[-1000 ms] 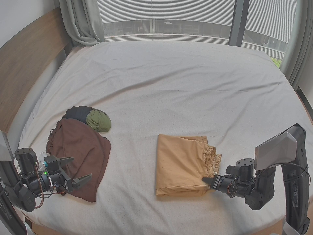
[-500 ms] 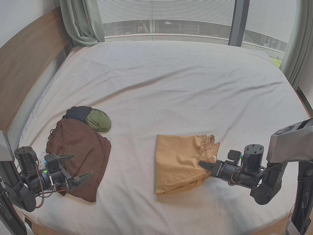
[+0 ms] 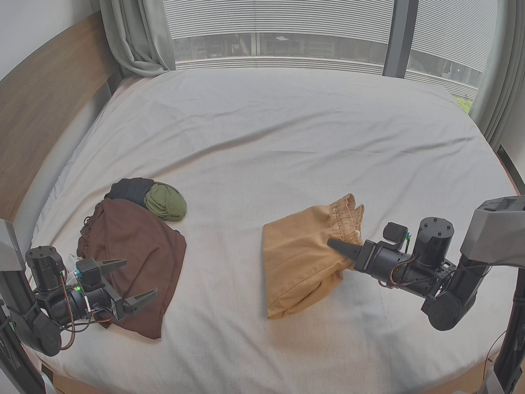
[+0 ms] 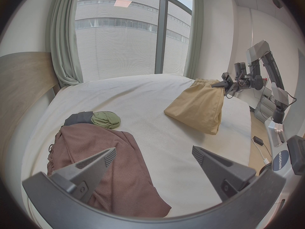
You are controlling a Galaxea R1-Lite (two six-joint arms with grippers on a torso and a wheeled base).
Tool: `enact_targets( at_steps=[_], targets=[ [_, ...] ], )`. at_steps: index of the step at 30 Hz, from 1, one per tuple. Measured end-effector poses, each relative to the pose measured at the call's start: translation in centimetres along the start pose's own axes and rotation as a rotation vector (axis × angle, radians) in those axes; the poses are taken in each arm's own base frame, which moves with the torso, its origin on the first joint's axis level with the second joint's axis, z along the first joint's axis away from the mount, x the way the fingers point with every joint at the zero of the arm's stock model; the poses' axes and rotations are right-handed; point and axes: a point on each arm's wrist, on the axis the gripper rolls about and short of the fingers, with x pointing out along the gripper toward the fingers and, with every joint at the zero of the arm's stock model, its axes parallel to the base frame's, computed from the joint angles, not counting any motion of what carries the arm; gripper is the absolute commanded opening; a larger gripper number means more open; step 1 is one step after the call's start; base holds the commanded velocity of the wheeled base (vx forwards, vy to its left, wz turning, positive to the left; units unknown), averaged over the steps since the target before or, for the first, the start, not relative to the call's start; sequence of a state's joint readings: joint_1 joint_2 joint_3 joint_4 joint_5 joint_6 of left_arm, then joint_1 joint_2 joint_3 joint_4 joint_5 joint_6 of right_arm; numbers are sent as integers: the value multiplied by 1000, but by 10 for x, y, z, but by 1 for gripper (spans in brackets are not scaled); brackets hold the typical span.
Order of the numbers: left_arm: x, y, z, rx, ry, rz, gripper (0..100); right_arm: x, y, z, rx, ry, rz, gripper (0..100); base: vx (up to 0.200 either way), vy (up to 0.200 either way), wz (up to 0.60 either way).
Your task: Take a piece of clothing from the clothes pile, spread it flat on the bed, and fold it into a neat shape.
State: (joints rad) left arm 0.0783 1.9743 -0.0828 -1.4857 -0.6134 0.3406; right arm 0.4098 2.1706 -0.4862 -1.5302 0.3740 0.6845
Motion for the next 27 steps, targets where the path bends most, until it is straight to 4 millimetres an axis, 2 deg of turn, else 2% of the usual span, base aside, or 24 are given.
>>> enact_targets(
  at_steps=[13,27],
  targets=[
    [1,-2,-1,-2,6,-10,100,20,18,33,-34,-87,109,0,0,0,0],
    [2,-3,-2,-7,12,-16,100,43,28,61,-40,-103,123,0,0,0,0]
  ],
)
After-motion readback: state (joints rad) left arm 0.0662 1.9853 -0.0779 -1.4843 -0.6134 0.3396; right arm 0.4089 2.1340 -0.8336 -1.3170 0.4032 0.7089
